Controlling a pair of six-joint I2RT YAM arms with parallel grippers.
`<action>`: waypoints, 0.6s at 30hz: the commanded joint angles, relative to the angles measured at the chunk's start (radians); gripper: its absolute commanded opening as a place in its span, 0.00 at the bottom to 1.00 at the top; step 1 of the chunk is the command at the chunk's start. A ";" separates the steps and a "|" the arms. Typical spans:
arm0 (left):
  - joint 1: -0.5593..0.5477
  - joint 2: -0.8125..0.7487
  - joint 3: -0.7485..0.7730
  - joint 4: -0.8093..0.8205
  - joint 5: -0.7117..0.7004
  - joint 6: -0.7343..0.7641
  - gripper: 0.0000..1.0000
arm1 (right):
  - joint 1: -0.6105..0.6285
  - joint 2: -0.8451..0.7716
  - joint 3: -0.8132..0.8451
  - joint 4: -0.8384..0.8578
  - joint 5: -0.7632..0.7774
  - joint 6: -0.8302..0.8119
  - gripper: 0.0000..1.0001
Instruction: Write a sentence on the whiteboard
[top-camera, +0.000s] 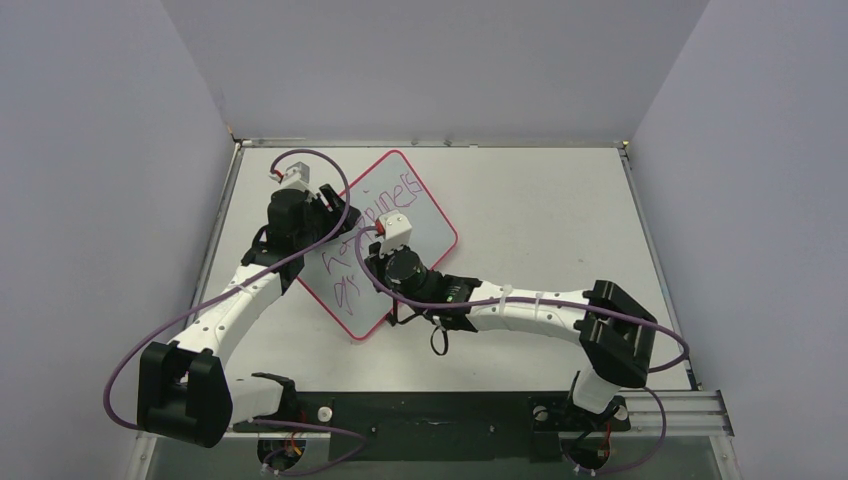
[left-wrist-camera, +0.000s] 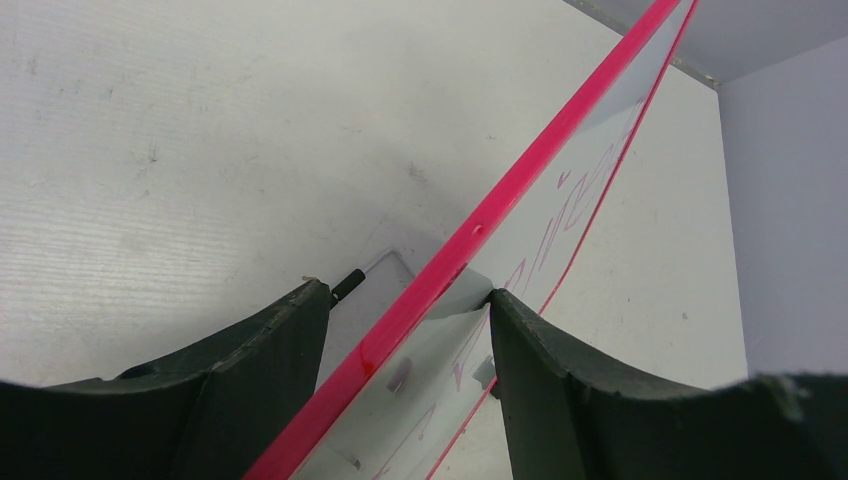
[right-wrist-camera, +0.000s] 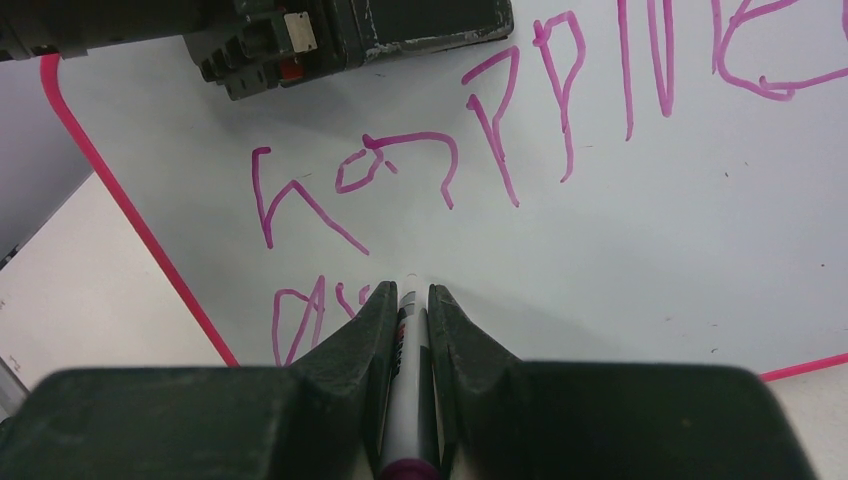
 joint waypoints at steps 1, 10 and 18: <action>-0.026 0.018 -0.032 0.025 -0.037 0.053 0.46 | -0.011 -0.001 0.010 0.030 0.007 -0.004 0.00; -0.026 0.019 -0.031 0.025 -0.037 0.053 0.46 | -0.013 0.052 0.034 0.030 -0.033 -0.005 0.00; -0.027 0.018 -0.031 0.024 -0.039 0.053 0.46 | -0.006 0.056 0.012 0.033 -0.046 0.005 0.00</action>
